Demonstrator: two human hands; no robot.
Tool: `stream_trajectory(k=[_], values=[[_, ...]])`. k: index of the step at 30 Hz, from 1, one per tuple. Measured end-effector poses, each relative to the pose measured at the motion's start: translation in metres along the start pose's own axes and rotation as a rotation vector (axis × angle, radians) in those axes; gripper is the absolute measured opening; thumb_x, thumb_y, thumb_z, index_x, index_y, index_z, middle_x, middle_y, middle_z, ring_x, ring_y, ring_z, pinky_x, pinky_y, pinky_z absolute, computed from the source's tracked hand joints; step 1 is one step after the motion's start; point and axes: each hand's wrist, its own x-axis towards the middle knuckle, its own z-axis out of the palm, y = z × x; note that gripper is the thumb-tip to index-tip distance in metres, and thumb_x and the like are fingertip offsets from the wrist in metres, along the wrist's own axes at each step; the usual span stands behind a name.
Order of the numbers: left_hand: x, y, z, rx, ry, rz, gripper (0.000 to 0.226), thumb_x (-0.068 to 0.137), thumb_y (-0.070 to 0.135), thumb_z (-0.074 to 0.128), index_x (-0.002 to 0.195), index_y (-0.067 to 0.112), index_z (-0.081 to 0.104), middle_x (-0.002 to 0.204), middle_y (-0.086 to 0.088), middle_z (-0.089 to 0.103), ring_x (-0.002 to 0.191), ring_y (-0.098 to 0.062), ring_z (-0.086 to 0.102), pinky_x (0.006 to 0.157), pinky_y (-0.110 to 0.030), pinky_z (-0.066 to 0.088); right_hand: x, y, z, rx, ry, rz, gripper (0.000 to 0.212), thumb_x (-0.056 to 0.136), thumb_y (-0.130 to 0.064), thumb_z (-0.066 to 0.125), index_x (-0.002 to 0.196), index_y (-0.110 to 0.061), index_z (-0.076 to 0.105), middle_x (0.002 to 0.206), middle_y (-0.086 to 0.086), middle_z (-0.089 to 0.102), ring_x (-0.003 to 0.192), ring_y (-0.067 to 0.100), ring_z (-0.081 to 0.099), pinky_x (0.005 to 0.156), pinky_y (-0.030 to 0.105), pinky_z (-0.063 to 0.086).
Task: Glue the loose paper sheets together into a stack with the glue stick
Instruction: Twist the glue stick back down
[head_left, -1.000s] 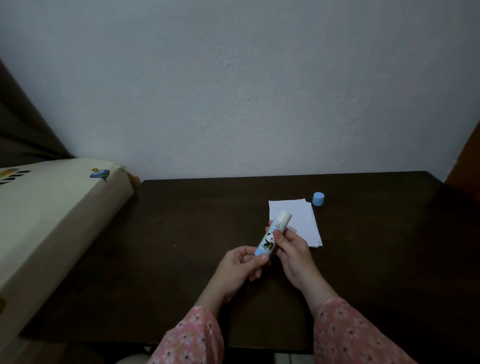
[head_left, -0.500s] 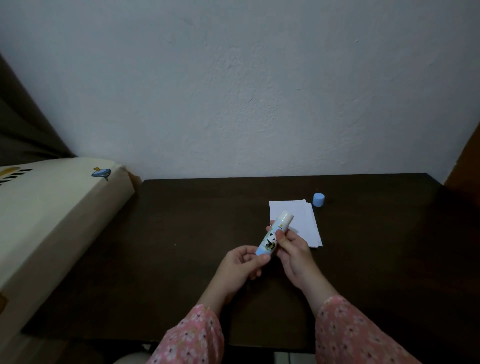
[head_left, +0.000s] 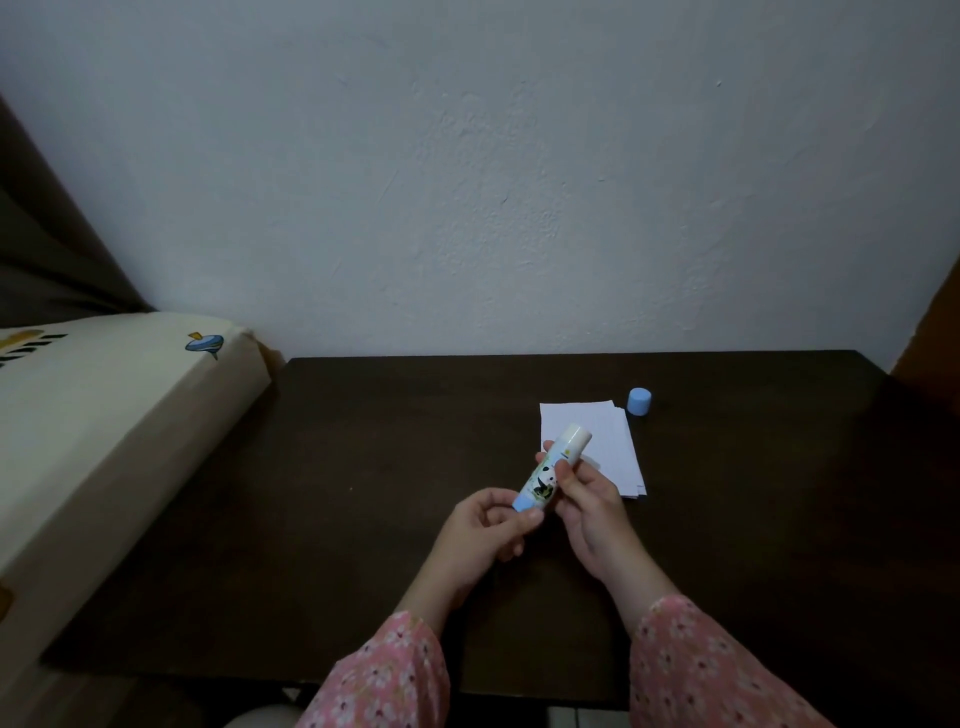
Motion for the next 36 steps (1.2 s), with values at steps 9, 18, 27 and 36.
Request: stream_trajectory(k=[9,18,27,36], values=[[0.0019,0.0008,0.0006,0.043,-0.02,-0.021,0.033,0.099,0.03,0.047,0.103,0.003,0.066,0.083,-0.01,0.071,0.047,-0.008,0.046,0.048,-0.017,0.036,0.0,-0.0007,0.0018,-0.015,0.005,-0.001,0.019,0.096,-0.008,0.048,0.109,-0.012,0.061,0.109,0.009,0.064,0.106,0.021,0.058,0.09,0.036,0.048],[0.0005,-0.0026,0.0,0.008,0.001,0.025,0.036,0.078,0.022,0.075,0.107,0.005,0.061,0.07,-0.005,0.061,0.052,-0.008,0.051,0.048,-0.018,0.038,0.0003,0.0003,0.0001,-0.03,0.003,0.011,0.023,0.095,-0.008,0.05,0.117,-0.009,0.059,0.113,0.009,0.065,0.108,0.021,0.059,0.085,0.035,0.051],[-0.0015,0.0045,0.0025,0.024,-0.031,-0.015,0.033,0.099,0.028,0.047,0.1,0.0,0.065,0.069,-0.004,0.067,0.046,-0.008,0.045,0.047,-0.016,0.035,-0.0003,-0.0009,0.0015,-0.014,0.003,0.003,0.017,0.095,-0.009,0.049,0.107,-0.011,0.061,0.11,0.009,0.065,0.107,0.021,0.059,0.093,0.038,0.047],[-0.0031,0.0011,0.0008,0.024,0.01,0.006,0.037,0.081,0.013,0.073,0.113,0.001,0.058,0.079,-0.009,0.062,0.054,-0.009,0.052,0.052,-0.019,0.041,-0.001,-0.0011,0.0004,-0.031,0.005,0.024,0.02,0.095,-0.009,0.051,0.112,-0.013,0.061,0.114,0.009,0.064,0.109,0.02,0.058,0.092,0.038,0.048]])
